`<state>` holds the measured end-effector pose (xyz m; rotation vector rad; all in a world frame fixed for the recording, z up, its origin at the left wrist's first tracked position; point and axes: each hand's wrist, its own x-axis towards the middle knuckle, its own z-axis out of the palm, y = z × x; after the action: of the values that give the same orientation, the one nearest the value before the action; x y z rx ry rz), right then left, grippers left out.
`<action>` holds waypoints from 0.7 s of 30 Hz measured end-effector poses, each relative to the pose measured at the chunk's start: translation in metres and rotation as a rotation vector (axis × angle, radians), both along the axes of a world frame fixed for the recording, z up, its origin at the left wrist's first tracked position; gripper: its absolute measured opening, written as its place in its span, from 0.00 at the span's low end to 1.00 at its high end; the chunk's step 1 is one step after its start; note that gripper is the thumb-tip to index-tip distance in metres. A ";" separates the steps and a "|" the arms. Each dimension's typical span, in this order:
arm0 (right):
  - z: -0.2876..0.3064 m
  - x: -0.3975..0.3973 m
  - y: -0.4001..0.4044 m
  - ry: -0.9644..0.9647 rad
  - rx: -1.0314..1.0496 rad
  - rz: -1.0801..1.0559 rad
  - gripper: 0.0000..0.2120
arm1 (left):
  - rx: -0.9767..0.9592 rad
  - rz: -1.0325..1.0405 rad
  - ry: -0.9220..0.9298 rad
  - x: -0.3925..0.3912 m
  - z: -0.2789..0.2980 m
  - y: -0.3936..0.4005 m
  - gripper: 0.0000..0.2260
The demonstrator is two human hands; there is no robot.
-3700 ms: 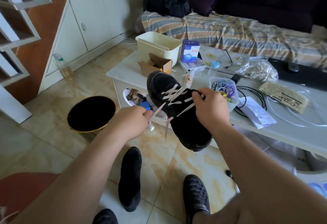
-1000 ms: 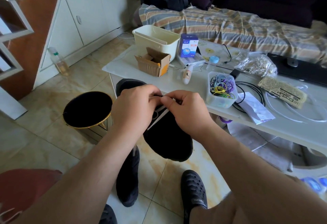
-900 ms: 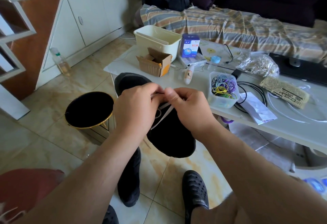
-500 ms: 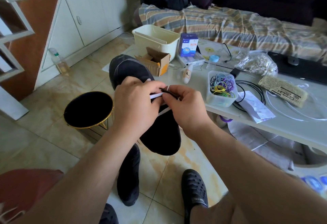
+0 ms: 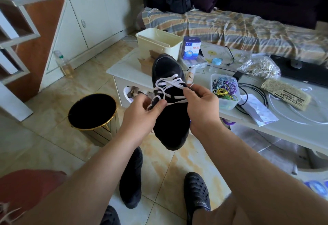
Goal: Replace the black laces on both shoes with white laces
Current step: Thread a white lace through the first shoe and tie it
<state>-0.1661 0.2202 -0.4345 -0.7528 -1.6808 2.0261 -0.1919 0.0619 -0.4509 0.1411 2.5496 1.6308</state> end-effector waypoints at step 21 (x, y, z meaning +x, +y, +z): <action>0.043 -0.004 0.044 0.188 -0.313 0.175 0.14 | 0.345 0.397 -0.100 -0.028 -0.013 -0.016 0.11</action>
<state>-0.1699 0.2641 -0.3910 -0.5029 -1.3844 2.4341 -0.2195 0.0460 -0.4643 -0.4356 2.3045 2.1445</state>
